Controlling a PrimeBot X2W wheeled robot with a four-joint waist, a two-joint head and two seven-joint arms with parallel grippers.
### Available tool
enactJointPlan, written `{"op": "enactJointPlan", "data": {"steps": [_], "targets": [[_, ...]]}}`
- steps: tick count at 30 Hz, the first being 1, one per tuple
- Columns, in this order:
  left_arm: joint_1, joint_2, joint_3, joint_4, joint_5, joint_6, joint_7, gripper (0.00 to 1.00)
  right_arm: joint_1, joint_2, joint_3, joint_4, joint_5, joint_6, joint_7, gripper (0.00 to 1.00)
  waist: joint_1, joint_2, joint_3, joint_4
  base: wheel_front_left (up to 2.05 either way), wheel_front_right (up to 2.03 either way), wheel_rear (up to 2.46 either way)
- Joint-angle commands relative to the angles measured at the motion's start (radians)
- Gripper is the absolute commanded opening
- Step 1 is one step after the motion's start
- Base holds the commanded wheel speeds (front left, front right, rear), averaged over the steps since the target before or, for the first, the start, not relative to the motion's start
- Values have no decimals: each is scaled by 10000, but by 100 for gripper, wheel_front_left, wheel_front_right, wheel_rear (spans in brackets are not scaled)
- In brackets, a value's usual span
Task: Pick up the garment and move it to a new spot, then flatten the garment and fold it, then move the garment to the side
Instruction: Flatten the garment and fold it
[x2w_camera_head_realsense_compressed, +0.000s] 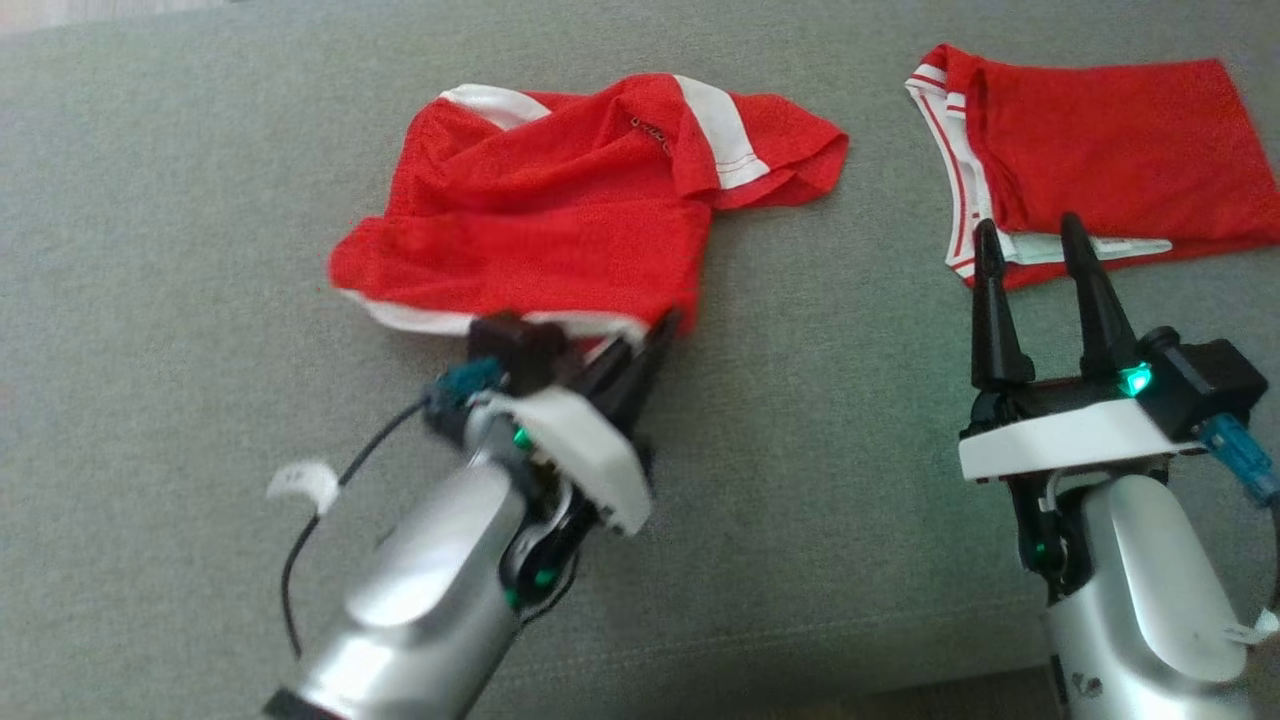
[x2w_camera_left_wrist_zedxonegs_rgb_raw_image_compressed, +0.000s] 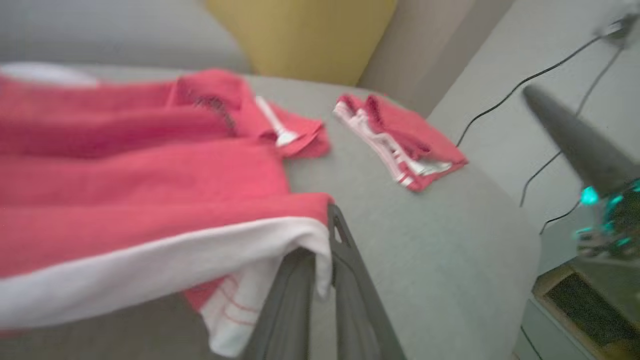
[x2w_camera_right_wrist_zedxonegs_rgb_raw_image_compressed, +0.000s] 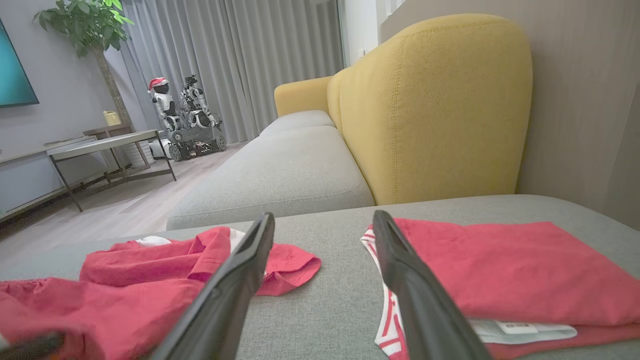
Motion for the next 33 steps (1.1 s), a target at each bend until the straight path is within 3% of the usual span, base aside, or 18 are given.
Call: {"op": "enactJointPlan", "data": {"steps": [1, 4, 9, 13, 19, 21, 22, 24, 33], "targets": [[-628, 25, 108, -548, -108, -106, -181, 0, -307, 26, 264, -254, 80, 65, -136, 100, 0, -1, -29, -44, 0, 0, 0], [-1137, 25, -71, -1089, -644, -64, -446, 0, -340, 26, 373, -148, 149, 65, -154, 100, 0, -1, -95, -170, 0, 0, 0], [-1766, 24, 214, -1629, -1556, 700, -965, 0, -364, 26, 480, -72, 289, 65, -179, 100, 0, -1, -111, -326, 0, 0, 0], [-1727, 24, -8, -944, -1497, 1151, -963, 0, -373, 26, 481, -75, 338, 65, -193, 100, 0, -1, -28, -384, 0, 0, 0], [-1540, 58, -748, 597, -1060, 1126, -670, 0, -421, 26, 439, -100, 357, 65, -203, 100, 0, -1, 138, -350, 0, 0, 0], [-1524, 52, -933, 991, -1014, 1068, -637, 17, -450, 26, 461, -91, 362, 65, -204, 100, 0, -1, 178, -322, 0, 0, 0], [-1519, 48, -1041, 1167, -996, 1045, -596, 38, -466, 26, 484, -88, 366, 65, -205, 100, 0, -1, 191, -309, 0, 0, 0], [-1534, 40, -1212, 1412, -985, 985, -606, 100, -490, 26, 542, -82, 376, 65, -206, 100, 0, -1, 205, -288, 0, 0, 0], [-1575, 28, -1274, 1761, -1219, 975, -927, 100, -405, 26, 510, -70, 373, 65, -207, 100, 0, -1, 61, -26, 0, 0, 0]]}}
